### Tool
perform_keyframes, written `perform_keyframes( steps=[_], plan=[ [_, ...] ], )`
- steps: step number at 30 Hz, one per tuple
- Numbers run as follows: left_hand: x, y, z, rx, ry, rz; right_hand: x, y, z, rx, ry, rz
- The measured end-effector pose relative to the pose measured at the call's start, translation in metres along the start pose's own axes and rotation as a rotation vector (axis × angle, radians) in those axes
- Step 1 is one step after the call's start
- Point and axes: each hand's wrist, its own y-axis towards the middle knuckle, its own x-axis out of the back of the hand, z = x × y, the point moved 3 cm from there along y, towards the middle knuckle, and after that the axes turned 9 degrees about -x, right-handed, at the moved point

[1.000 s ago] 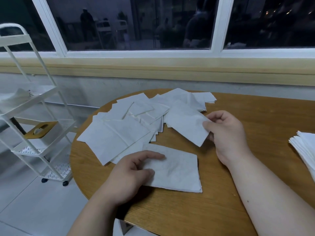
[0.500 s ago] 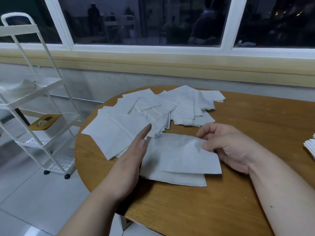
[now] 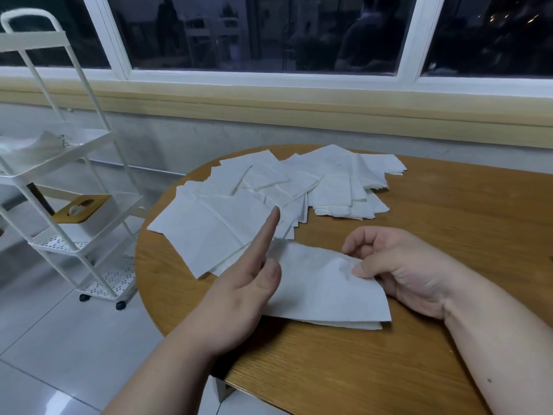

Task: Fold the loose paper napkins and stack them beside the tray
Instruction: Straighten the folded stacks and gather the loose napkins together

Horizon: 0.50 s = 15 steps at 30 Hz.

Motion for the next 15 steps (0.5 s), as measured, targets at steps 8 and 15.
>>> perform_keyframes(
  steps=[8, 15],
  plan=[
    [-0.0033, -0.0006, 0.0015, -0.001, -0.001, 0.108, 0.0014, 0.0038, -0.0018, -0.006, -0.025, -0.113],
    [-0.0047, 0.0018, 0.0006, 0.141, -0.125, 0.103, 0.0048, 0.0047, -0.0004, 0.031, -0.198, -0.214]
  ],
)
